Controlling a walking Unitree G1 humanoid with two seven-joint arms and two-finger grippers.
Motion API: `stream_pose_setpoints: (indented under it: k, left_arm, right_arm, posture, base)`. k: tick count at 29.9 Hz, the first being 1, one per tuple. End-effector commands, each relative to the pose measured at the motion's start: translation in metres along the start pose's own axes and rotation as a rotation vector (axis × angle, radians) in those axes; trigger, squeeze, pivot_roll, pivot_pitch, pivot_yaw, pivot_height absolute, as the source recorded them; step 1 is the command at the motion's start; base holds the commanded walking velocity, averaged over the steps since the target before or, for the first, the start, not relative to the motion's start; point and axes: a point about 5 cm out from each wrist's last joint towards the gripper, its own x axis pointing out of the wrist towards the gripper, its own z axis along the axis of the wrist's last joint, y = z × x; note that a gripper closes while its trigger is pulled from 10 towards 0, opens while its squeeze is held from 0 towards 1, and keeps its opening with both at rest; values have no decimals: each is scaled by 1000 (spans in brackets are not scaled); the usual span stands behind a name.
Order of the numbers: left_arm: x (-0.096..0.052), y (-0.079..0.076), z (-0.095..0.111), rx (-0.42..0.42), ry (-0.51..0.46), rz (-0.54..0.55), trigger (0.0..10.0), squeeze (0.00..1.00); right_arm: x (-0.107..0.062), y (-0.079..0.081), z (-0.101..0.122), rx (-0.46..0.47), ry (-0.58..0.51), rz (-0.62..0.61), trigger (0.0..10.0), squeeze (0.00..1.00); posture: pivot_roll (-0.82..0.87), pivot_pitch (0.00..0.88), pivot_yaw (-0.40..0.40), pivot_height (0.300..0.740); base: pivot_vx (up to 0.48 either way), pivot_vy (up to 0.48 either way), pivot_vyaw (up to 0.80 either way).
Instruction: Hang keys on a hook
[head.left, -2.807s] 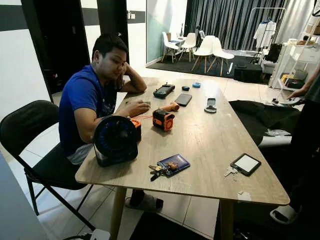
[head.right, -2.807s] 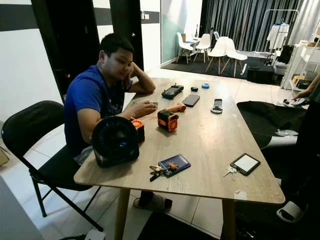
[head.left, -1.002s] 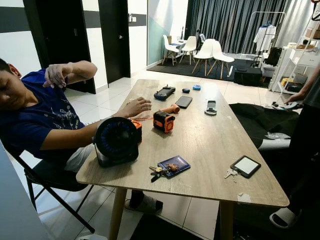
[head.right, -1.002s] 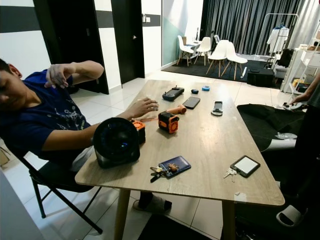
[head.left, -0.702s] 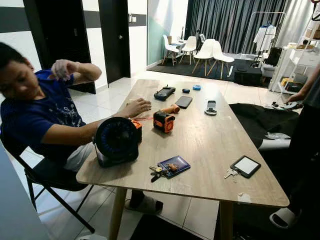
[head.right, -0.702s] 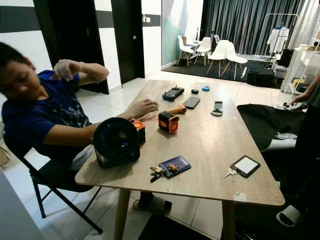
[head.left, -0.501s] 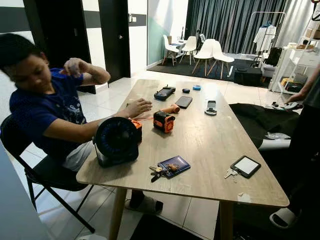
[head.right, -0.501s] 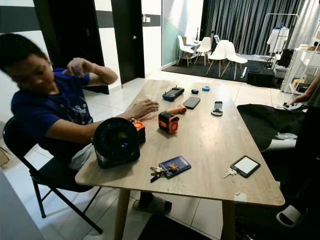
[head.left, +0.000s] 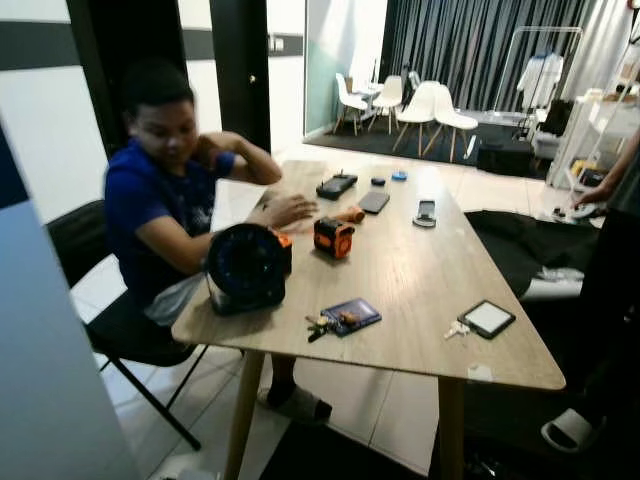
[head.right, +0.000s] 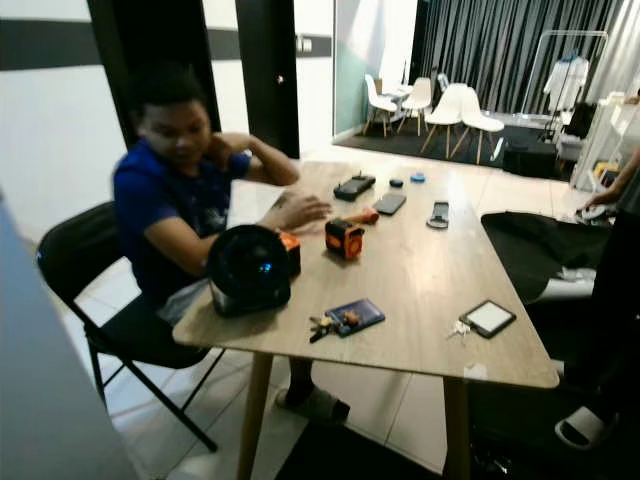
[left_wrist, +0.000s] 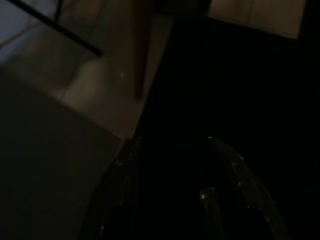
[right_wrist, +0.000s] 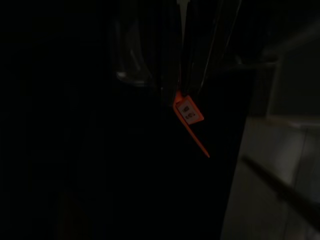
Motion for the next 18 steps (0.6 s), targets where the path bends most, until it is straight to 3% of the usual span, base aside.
stream_pose_setpoints:
  k: [1,9,18]
  left_arm:
    - [-4,2,-8,-3,19,6,10000,0]
    - [-5,4,-9,2,19,6,10000,0]
    - [-7,5,-7,18,-13,-2,10000,0]
  right_arm:
    - [1,2,2,-2,-1,8,10000,0]
    - [1,3,2,-3,1,10,10000,0]
    - [1,5,0,-2,4,14,10000,0]
  posture:
    - [103,26,-9,740]
    - [108,26,-9,740]
    - [115,29,-7,740]
  base:
    - [-405,0,0]
    - [-394,0,0]
    - [0,0,0]
